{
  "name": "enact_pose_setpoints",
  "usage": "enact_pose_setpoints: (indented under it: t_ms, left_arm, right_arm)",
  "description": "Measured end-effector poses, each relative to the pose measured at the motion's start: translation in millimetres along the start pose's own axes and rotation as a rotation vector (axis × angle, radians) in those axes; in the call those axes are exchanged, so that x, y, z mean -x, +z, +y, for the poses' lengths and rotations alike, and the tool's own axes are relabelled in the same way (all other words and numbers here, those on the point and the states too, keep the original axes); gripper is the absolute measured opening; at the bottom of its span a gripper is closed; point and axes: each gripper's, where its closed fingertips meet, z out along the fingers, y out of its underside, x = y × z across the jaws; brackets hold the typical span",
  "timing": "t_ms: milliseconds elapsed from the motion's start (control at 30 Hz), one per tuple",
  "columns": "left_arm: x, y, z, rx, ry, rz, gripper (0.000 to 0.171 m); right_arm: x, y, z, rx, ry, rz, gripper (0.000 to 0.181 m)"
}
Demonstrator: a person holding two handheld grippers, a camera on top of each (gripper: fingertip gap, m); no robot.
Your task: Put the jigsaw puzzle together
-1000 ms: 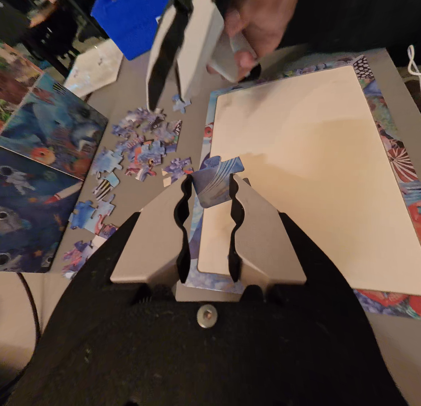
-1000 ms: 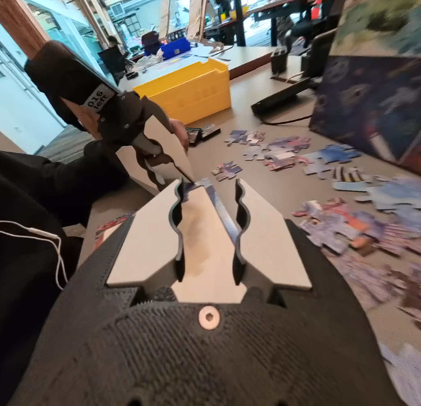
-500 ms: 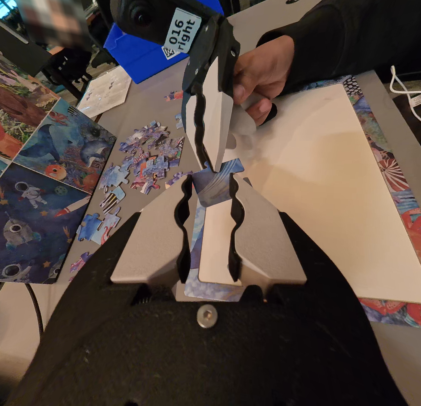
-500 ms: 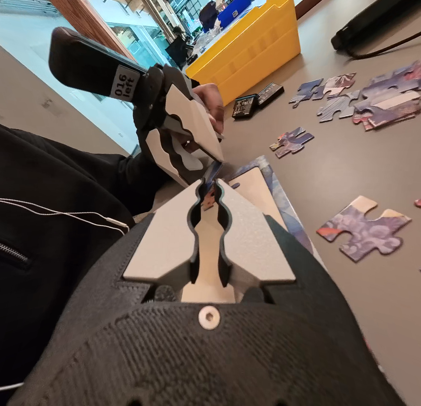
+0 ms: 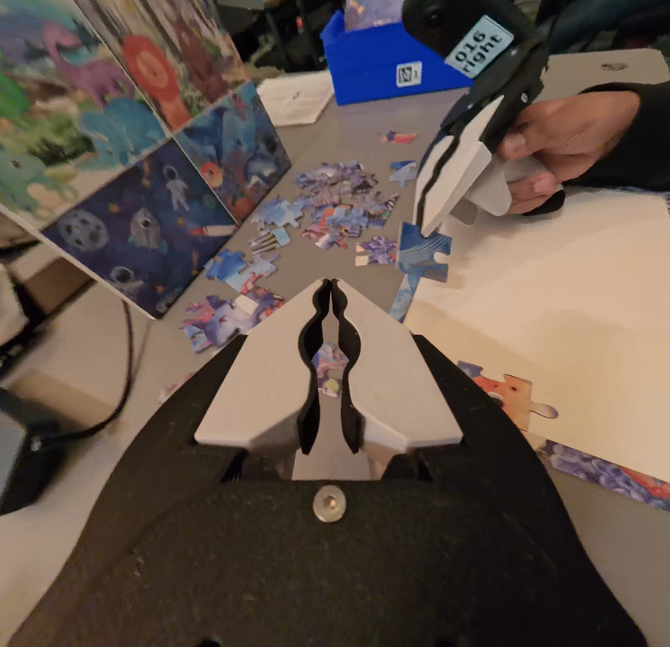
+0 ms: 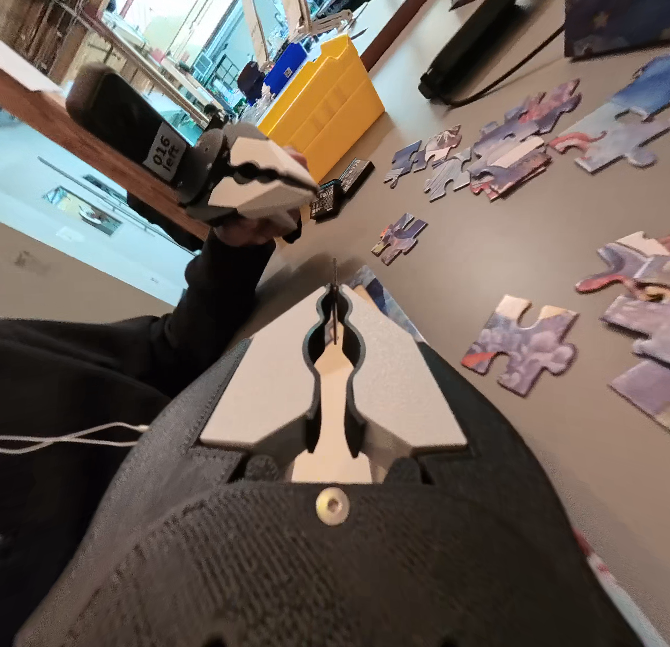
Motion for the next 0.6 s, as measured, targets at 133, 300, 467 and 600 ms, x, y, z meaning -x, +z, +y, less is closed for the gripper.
enact_pose_setpoints:
  t_ms: [133,300,467,600]
  left_arm:
    - [-28,8,14,0.090,-0.204,0.219,0.036]
    - [-41,4,10,0.084,-0.293,0.344,0.057]
    - [-23,2,14,0.090,-0.324,0.290,0.009]
    - [-24,0,5,0.041,-0.372,0.324,0.008]
  right_arm:
    - [17,22,-4,0.010,0.089,-0.073,0.000]
    - [23,36,-15,0.020,0.084,-0.099,0.000]
    - [13,43,-16,0.015,0.143,-0.104,0.000]
    - [18,38,-22,-0.023,0.165,-0.161,0.000]
